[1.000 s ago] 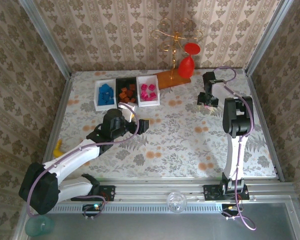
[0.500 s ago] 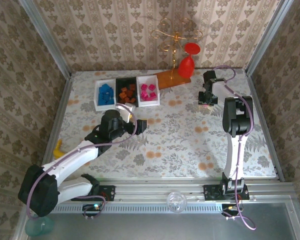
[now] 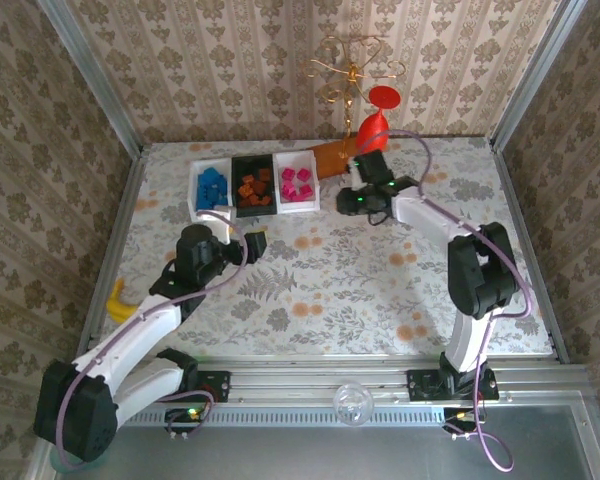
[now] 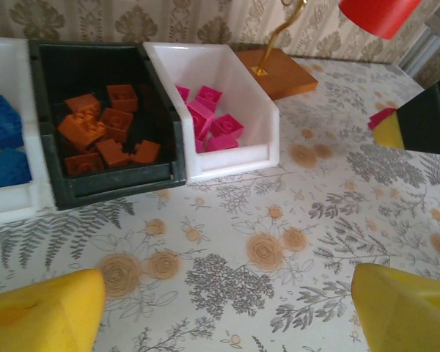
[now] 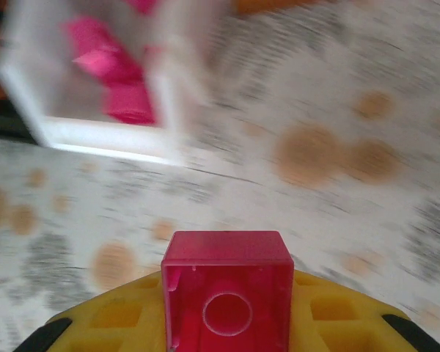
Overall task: Sort the legos into containers by color
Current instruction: Place the lego in the container.
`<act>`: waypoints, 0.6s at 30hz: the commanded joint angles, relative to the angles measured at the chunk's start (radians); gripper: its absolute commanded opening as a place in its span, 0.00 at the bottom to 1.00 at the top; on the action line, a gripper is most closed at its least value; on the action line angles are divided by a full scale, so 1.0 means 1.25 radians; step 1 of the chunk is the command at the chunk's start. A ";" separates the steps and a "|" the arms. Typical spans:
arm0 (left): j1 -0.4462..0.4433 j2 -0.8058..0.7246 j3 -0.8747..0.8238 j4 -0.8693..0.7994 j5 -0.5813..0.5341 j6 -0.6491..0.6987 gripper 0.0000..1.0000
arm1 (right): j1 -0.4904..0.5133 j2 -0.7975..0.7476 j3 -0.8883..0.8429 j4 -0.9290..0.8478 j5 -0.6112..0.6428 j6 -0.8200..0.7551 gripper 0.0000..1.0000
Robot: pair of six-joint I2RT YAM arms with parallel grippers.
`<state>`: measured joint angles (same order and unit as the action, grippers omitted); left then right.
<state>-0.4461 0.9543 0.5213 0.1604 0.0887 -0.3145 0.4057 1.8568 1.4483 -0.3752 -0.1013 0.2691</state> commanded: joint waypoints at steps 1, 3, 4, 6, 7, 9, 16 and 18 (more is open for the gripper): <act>0.022 -0.037 -0.014 -0.004 -0.020 -0.019 0.88 | 0.026 0.080 0.098 0.055 -0.001 0.022 0.33; 0.029 -0.046 -0.018 -0.008 -0.025 -0.018 0.88 | 0.043 0.147 0.178 0.053 0.015 0.021 0.33; 0.030 -0.050 -0.020 -0.008 -0.025 -0.018 0.88 | 0.047 0.177 0.214 0.053 0.019 0.021 0.34; 0.032 -0.051 -0.022 -0.007 -0.026 -0.017 0.88 | 0.049 0.249 0.296 0.053 0.030 0.029 0.34; 0.033 -0.050 -0.023 -0.008 -0.027 -0.017 0.88 | 0.049 0.280 0.332 0.051 0.034 0.030 0.35; 0.034 -0.047 -0.024 -0.007 -0.026 -0.016 0.88 | 0.049 0.347 0.417 0.039 0.048 0.031 0.38; 0.037 -0.048 -0.021 -0.013 -0.024 -0.008 0.88 | 0.047 0.458 0.677 -0.086 0.049 0.006 0.58; 0.038 -0.051 -0.020 -0.015 -0.026 -0.006 0.88 | 0.047 0.419 0.645 -0.081 0.056 0.001 0.61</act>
<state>-0.4072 0.9020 0.5022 0.1513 0.0689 -0.3210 0.4675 2.4466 2.2261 -0.4198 -0.0586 0.2874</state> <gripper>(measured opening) 0.882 0.605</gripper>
